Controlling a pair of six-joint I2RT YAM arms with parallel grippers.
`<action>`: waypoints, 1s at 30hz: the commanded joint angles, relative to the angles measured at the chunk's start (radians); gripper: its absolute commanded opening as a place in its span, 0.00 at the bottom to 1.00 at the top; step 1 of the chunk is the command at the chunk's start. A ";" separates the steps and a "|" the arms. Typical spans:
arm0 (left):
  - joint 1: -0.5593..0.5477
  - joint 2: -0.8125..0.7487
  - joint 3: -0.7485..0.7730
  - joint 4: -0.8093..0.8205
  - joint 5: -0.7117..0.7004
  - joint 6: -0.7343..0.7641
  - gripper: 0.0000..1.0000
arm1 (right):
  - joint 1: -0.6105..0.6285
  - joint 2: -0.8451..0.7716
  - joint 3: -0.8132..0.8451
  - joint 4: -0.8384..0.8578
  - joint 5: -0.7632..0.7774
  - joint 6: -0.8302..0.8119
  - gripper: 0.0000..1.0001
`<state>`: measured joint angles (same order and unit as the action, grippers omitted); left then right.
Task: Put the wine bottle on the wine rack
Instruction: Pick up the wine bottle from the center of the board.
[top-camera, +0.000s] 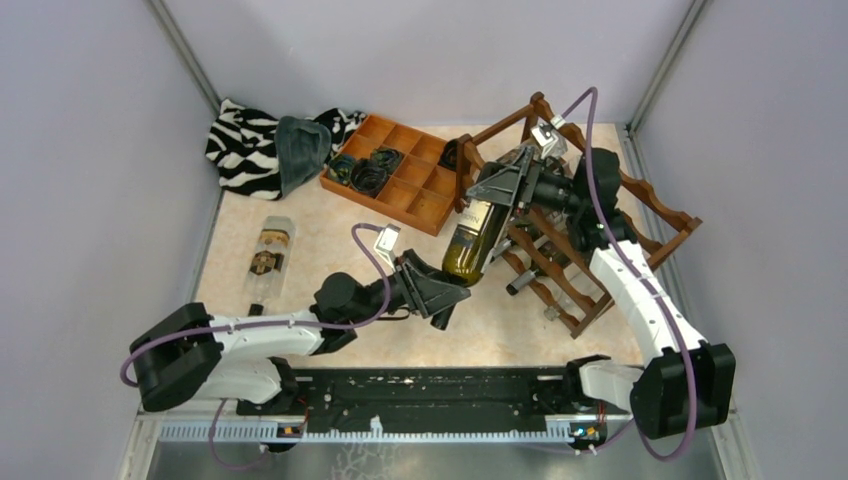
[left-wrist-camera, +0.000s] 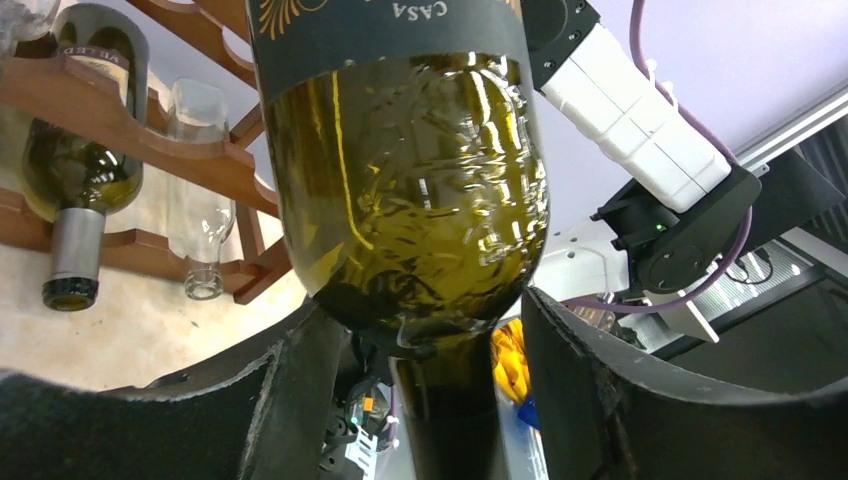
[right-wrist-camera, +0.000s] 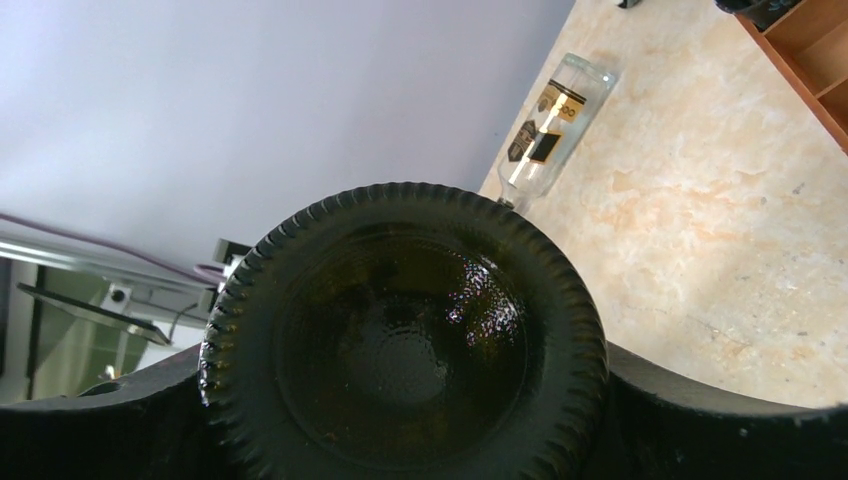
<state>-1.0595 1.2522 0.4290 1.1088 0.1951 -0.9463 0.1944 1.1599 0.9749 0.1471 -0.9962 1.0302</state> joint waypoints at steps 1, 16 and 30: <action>-0.019 0.042 0.062 0.120 -0.025 -0.015 0.69 | -0.012 -0.048 0.020 0.118 0.000 0.068 0.00; -0.055 0.060 0.086 -0.023 -0.123 -0.053 0.63 | -0.045 -0.051 0.010 0.132 0.031 0.076 0.00; -0.067 0.084 0.083 0.005 -0.104 -0.055 0.60 | -0.060 -0.061 0.001 0.105 0.050 0.044 0.00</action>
<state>-1.1206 1.3312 0.4934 1.0740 0.0784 -0.9997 0.1471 1.1553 0.9554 0.1825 -0.9684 1.0439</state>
